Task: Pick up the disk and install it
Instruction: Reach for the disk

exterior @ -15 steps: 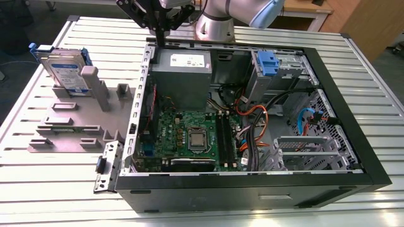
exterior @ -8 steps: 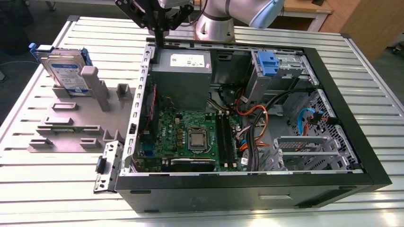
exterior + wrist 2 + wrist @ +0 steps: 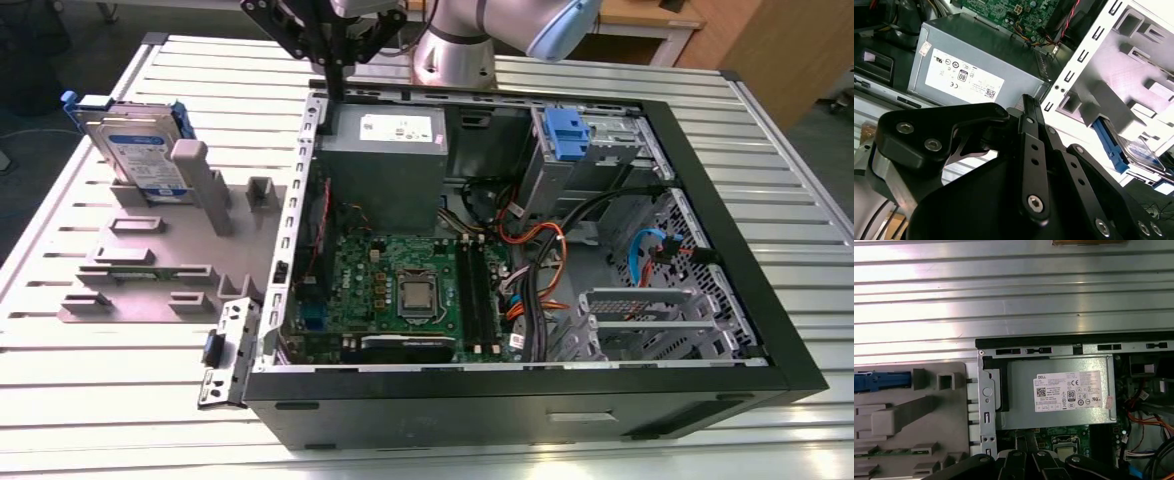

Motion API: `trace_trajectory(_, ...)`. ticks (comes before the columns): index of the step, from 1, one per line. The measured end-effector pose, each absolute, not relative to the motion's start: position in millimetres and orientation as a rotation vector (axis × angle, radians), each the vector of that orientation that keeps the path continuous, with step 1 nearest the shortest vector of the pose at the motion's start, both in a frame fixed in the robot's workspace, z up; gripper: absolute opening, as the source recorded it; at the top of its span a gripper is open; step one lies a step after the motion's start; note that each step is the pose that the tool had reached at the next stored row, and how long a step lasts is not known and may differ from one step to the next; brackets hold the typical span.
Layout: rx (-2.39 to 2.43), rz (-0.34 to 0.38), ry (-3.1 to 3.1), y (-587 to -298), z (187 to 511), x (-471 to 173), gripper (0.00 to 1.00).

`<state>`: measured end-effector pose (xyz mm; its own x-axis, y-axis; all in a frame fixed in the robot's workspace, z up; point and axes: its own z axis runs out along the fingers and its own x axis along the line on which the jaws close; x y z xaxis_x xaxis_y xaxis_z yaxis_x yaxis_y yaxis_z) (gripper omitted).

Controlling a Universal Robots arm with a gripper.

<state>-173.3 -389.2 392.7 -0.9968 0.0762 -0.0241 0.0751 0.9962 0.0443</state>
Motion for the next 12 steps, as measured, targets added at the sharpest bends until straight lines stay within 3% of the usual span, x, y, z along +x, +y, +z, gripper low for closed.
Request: trace_trajectory(12, 0.118, 0.068, 3.113, -389.2, 392.7, -184.5, 0.11)
